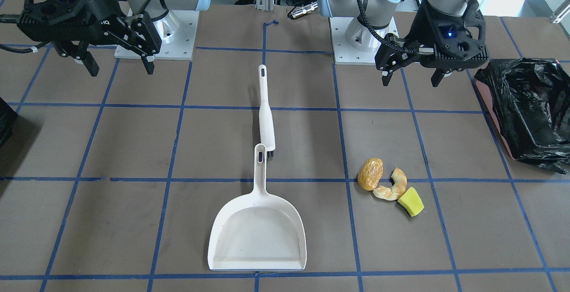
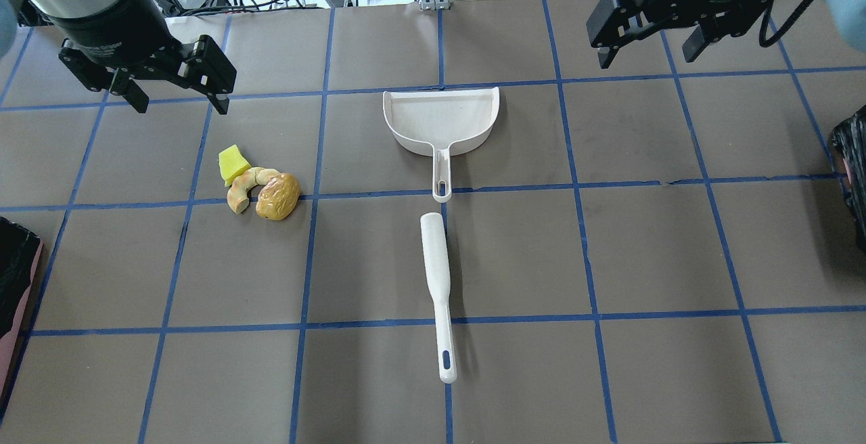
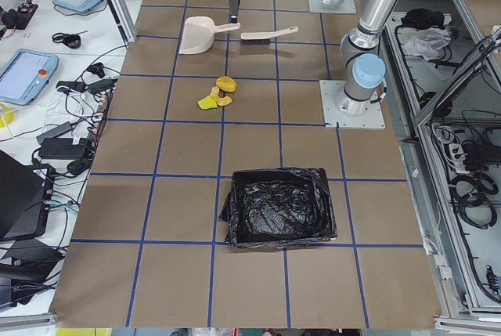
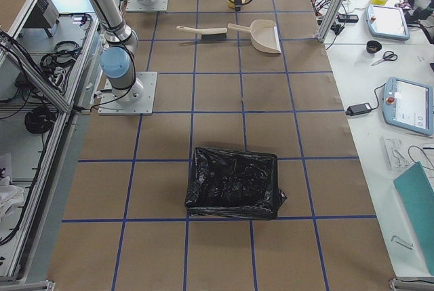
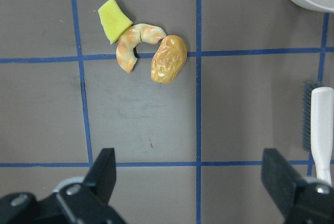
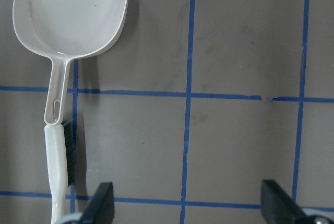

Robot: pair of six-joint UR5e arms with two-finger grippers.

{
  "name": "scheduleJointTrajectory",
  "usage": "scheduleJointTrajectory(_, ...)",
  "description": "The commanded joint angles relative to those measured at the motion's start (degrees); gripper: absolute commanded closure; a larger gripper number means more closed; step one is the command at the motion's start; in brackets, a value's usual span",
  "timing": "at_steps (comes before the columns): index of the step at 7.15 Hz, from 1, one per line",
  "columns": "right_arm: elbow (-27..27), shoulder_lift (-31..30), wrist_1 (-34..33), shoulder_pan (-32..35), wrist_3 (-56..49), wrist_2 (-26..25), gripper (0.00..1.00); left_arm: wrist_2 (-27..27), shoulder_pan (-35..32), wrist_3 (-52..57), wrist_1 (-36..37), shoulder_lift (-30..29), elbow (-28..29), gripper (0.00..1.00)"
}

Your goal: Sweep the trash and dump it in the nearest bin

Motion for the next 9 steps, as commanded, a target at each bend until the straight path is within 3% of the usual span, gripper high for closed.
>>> scheduleJointTrajectory(1,-0.1,-0.2,4.0,0.0,0.6,0.9,0.0,-0.7,-0.3,-0.2,0.8,-1.1,-0.8,0.0)
scheduleJointTrajectory(3,0.3,-0.1,3.9,0.0,-0.3,1.6,0.0,-7.1,0.2,0.0,5.3,-3.6,-2.1,0.0)
scheduleJointTrajectory(5,0.6,-0.1,4.4,0.7,0.4,1.5,0.0,-6.1,0.3,0.3,5.3,-3.7,-2.0,0.0)
scheduleJointTrajectory(6,-0.1,-0.3,3.6,2.8,2.0,1.4,0.0,-2.4,0.3,-0.1,4.7,-4.1,-1.5,0.0)
scheduleJointTrajectory(8,2.6,1.8,2.5,8.1,3.1,1.6,0.0,-5.5,-1.8,-9.8,9.6,-8.2,-2.2,0.0)
scheduleJointTrajectory(9,7.1,2.4,1.0,14.4,5.5,1.1,0.0,-6.1,-3.7,-9.8,14.2,-10.6,-2.3,0.0)
